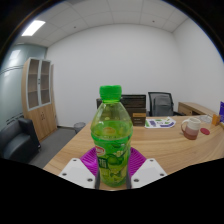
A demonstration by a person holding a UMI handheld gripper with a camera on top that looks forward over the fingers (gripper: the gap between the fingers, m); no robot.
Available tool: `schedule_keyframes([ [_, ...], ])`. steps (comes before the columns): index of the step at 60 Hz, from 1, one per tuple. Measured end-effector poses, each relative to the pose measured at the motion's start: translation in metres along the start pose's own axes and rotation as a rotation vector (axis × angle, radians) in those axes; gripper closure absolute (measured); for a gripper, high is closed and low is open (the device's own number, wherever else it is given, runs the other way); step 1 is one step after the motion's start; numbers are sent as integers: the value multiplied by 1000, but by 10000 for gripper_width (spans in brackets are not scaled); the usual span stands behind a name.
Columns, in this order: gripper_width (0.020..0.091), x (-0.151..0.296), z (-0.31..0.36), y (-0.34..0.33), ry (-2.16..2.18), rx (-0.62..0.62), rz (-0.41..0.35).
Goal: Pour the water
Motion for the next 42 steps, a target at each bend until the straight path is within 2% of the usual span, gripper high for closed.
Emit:
schedule_keyframes([
  [10,750,15,-8,7,99,39,29],
  [19,752,73,-58,35,447,11,11],
  [32,753,111,-145,94,1081,-66,141],
  [42,753,121,-188,125,1465,-60,144],
])
Point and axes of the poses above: the point between the fingertips, and its own axes, seen from behind it with the camera up: z to the left, x up, y forward, the way the camera looks, the point moved 9 cm from there along -y, backward, against the way the camera looks, and after that the axes turned 8 degrees about -x, right-handed, at the moved point
